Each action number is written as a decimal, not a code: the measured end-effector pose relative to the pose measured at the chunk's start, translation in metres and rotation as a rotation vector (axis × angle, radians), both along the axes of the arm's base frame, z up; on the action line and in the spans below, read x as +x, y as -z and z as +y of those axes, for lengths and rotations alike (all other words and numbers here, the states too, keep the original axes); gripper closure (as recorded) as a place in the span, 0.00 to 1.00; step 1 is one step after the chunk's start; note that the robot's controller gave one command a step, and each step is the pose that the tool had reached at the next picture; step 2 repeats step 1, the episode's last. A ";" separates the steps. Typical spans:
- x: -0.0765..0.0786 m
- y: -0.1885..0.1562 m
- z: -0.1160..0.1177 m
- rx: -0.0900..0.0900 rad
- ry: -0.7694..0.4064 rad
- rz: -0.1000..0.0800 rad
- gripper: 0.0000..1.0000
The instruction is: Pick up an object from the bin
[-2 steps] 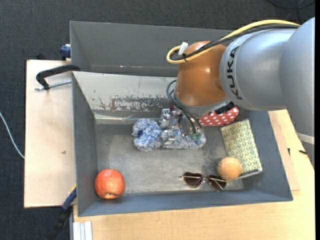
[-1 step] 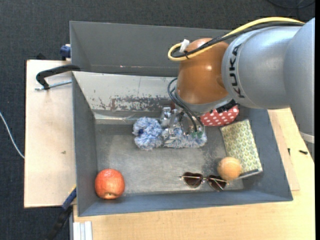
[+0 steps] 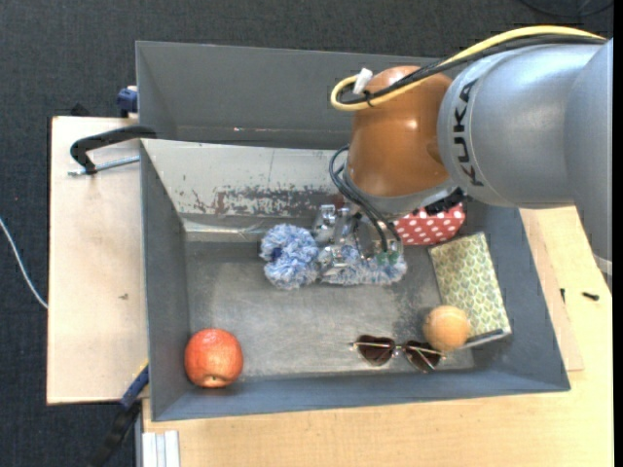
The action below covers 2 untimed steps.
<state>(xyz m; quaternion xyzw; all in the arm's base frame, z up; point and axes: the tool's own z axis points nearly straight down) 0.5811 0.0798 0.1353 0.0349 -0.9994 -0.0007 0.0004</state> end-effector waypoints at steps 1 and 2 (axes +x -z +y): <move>0.001 -0.019 0.000 0.000 0.000 -0.003 1.00; 0.001 -0.019 0.000 0.000 0.000 -0.003 1.00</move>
Offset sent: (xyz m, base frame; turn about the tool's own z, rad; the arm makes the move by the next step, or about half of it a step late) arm -0.0001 0.0000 0.0447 0.0000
